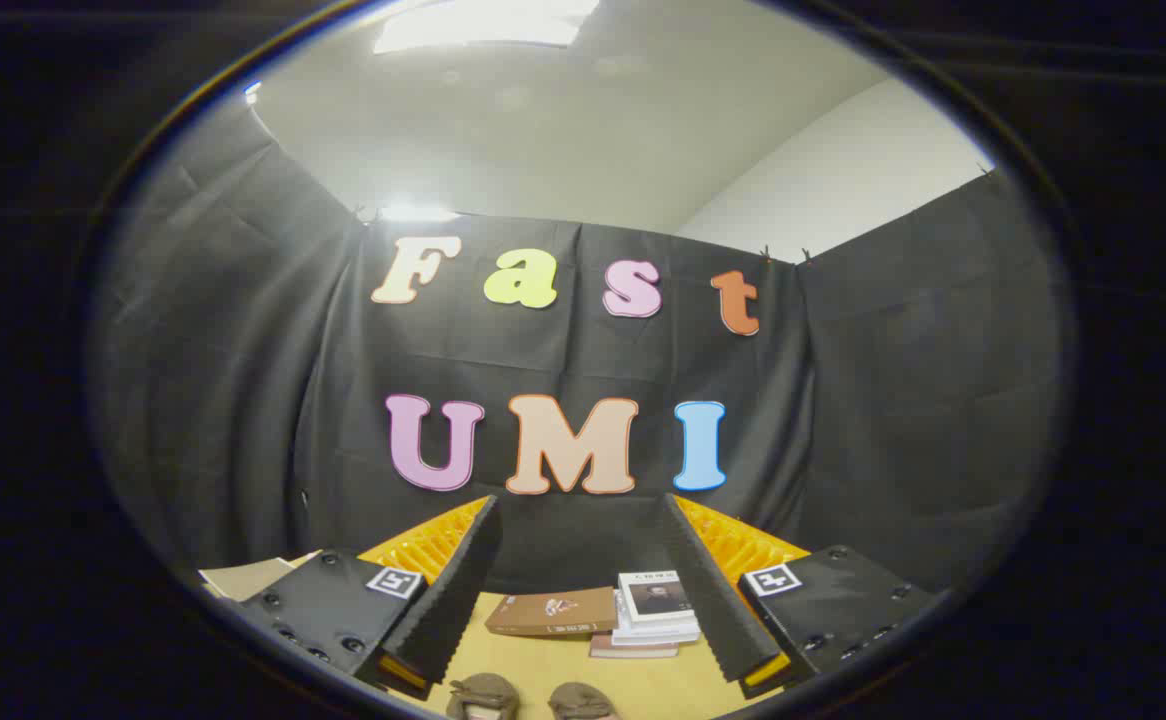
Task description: Open the storage box then place both shoes into the box .Put the left shoe in first, then the right shoe, with the right side of both shoes facing outward in a uniform manner.
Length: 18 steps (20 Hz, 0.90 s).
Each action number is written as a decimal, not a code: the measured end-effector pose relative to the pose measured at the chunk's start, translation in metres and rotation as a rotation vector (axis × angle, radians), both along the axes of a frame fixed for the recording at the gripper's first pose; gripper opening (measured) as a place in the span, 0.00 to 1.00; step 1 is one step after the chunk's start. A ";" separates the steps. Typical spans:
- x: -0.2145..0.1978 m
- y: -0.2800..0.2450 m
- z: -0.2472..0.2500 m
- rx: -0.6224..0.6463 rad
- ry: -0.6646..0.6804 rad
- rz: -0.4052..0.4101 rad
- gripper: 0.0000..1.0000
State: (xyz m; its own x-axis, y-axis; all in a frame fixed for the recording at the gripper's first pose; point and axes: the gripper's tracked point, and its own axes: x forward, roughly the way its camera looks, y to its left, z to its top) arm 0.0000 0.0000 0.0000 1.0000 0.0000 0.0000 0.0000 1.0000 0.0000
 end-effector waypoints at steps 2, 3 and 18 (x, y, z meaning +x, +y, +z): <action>0.001 0.002 0.002 0.004 -0.005 0.003 1.00; 0.000 0.004 0.002 0.002 -0.007 0.007 1.00; 0.003 0.020 -0.010 0.008 0.001 0.054 1.00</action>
State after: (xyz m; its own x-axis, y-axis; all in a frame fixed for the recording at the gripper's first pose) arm 0.0034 0.0201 -0.0100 0.9985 0.0540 -0.0010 -0.0540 0.9985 0.0083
